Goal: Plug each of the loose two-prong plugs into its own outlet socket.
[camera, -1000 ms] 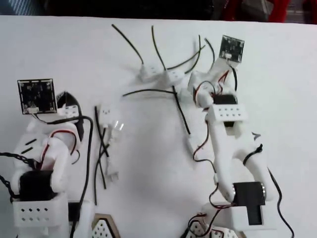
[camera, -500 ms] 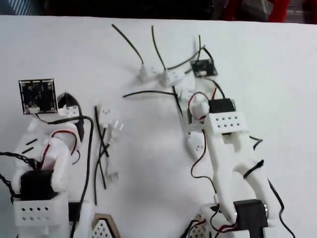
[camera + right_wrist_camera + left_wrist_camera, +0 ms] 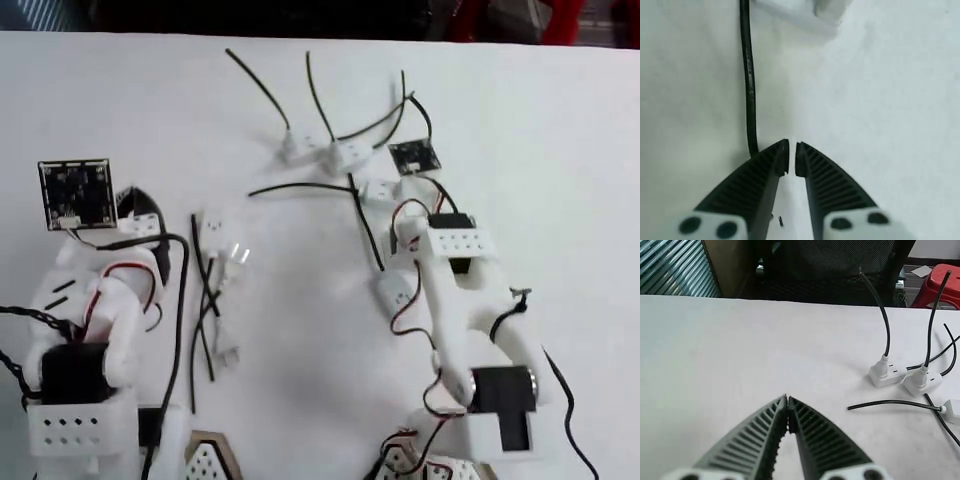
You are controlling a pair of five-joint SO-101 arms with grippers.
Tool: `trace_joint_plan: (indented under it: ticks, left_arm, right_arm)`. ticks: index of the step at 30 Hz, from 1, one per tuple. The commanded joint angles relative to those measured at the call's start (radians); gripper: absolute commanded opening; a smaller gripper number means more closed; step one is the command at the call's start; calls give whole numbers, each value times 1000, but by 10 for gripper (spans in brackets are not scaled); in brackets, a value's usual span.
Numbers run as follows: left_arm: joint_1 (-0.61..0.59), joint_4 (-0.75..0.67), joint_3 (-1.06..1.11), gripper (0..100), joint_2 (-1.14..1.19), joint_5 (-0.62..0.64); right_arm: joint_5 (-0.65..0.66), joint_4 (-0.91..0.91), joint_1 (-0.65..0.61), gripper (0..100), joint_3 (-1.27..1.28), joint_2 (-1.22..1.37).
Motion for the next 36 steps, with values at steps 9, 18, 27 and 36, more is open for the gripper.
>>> trace_joint_plan:
  ticks: [9, 18, 27, 36]
  left_arm:
    - [12, -29, -3, 27, -16, 9]
    - [10, -29, -6, 27, -16, 9]
    - [50, -28, -11, 42, -16, -23]
    - [127, 71, -112, 118, -12, -176]
  right_arm:
    - [6, 170, -409, 18, -25, 30]
    - [-229, 340, -604, 18, -140, -282]
    - [-255, 420, -430, 22, -135, -541]
    - [-255, 348, -315, 22, -57, -545]
